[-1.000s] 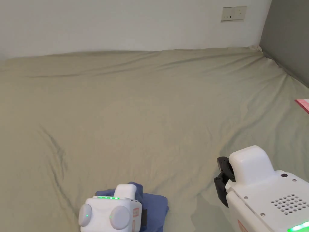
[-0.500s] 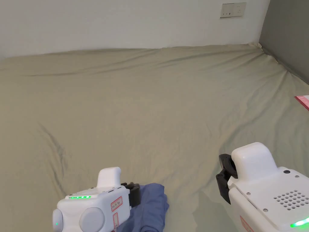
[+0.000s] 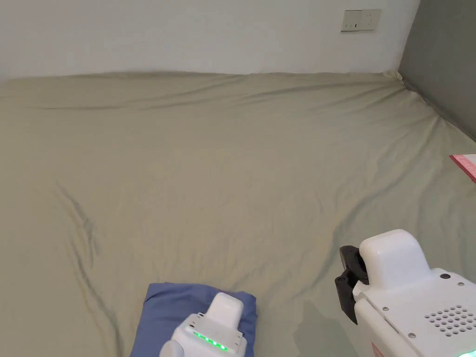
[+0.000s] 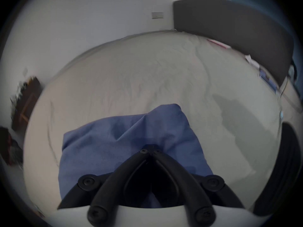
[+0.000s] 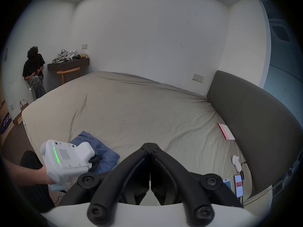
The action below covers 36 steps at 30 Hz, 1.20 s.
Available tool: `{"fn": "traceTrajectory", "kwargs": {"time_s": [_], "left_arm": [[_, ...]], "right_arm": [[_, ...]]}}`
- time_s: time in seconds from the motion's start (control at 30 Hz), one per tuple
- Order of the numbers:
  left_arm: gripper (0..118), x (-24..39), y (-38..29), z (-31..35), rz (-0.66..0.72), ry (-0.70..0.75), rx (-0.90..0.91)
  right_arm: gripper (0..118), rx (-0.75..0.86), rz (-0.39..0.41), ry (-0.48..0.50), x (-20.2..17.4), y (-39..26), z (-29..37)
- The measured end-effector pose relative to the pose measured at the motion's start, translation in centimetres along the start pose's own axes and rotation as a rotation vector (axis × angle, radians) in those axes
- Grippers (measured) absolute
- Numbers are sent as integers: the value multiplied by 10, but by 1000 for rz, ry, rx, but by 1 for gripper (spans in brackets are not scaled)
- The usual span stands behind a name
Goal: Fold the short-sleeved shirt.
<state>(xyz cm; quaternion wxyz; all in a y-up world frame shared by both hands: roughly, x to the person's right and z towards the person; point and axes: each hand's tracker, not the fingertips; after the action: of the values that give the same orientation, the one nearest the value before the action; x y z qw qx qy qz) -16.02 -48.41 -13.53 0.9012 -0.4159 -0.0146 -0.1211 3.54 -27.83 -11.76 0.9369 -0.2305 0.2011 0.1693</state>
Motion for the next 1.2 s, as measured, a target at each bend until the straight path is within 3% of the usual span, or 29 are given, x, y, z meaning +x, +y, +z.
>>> {"fn": "traceTrajectory", "kwargs": {"time_s": [0.2,0.4,0.47,0.57,0.67,0.77,0.93,1.07,1.1,1.13,1.2], "left_arm": [[0,30,-7,22,-159,-71,27],[0,49,-34,54,-238,-344,-4],[0,33,-40,71,-147,-333,40],[0,-24,-41,87,97,-330,83],[0,-91,-46,101,304,-245,139],[0,-147,-55,104,421,-137,156],[0,-202,-74,94,540,-88,116],[0,-222,-83,75,622,-216,71],[5,-224,-83,70,637,-245,43],[21,-229,-84,63,660,-290,15],[56,-238,-85,49,713,-387,-34]], "right_arm": [[2,-9,-10,-7,2,-1,-8],[2,1,-14,12,-5,7,-19],[2,10,-8,21,-9,10,-23],[2,10,-7,61,-19,13,-35],[2,-7,-2,125,-35,11,-55],[2,-105,15,205,-59,-2,-89],[2,-346,60,348,-114,-53,-159],[2,-548,104,413,-144,-99,-195],[2,-528,105,395,-145,-105,-198],[1,-468,91,388,-141,-103,-193],[1,-522,57,431,-132,-92,-193]]}}
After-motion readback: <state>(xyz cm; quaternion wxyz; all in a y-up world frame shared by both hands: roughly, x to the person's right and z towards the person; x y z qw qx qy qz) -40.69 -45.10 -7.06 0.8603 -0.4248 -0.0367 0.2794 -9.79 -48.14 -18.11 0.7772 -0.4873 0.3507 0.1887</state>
